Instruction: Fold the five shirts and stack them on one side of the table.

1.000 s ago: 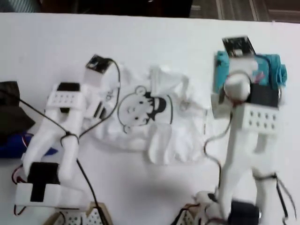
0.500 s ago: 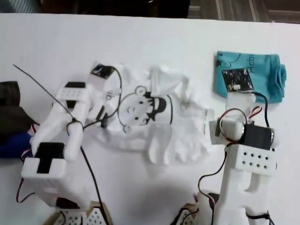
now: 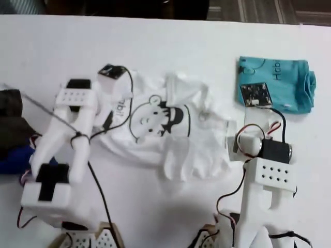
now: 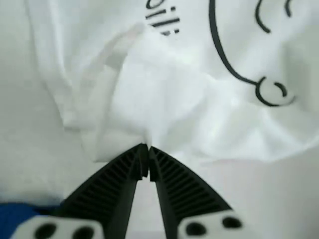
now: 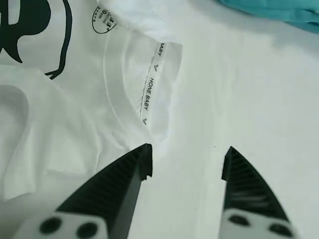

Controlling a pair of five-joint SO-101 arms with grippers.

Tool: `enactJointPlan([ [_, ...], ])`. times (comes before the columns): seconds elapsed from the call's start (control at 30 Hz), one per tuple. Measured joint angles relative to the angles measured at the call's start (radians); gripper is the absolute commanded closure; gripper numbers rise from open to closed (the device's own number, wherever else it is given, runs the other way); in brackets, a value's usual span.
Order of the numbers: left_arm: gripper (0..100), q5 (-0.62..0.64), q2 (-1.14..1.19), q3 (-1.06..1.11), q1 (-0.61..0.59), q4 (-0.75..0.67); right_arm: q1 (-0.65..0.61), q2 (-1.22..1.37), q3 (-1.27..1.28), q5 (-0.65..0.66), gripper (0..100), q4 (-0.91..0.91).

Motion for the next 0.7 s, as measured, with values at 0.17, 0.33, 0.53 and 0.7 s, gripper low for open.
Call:
enactJointPlan([
  [0.17, 97, 0.000, -0.152, 0.020, 0.000, 0.173, 0.000, 0.000, 0.002, 0.000, 77.2, -0.028],
  [0.33, 97, -0.006, -0.239, 0.109, 0.000, 0.233, 0.000, 0.000, 0.002, 0.000, 77.2, -0.037],
  [0.53, 79, -0.126, -0.253, 0.198, -0.021, 0.239, 0.000, 0.000, 0.002, 0.000, 77.2, -0.037],
  [0.7, 80, -0.199, -0.259, 0.150, -0.112, 0.236, 0.000, 0.000, 0.003, 0.000, 77.2, -0.037],
])
